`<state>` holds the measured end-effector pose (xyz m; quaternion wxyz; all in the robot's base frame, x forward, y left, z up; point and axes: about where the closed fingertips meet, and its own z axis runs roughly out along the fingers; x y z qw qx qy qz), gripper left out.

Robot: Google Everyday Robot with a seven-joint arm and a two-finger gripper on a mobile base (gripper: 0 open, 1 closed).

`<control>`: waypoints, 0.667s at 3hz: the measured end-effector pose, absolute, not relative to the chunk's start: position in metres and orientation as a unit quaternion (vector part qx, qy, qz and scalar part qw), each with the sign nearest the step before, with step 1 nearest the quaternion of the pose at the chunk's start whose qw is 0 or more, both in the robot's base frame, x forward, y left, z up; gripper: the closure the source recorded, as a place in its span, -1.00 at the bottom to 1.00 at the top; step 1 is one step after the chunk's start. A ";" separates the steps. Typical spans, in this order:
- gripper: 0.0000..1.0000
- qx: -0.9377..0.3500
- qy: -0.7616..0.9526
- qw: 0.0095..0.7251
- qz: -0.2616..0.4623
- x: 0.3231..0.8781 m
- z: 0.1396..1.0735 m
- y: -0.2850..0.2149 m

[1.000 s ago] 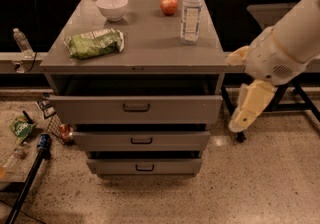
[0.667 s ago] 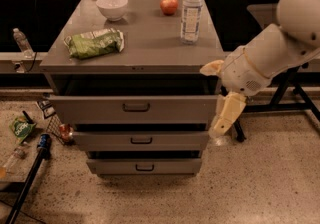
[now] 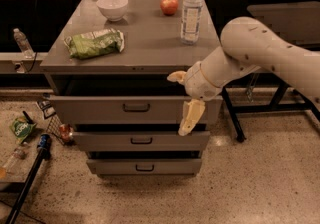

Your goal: Open top drawer

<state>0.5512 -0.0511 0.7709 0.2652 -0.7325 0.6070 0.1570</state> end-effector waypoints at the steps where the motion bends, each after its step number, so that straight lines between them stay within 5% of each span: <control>1: -1.00 -0.739 0.603 0.257 0.160 0.571 0.745 -0.039; 2: -1.00 -0.742 0.603 0.245 0.160 0.588 0.724 -0.032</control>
Offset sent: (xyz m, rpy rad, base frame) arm 0.0594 0.0256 -0.0689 -0.0523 0.0334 0.0251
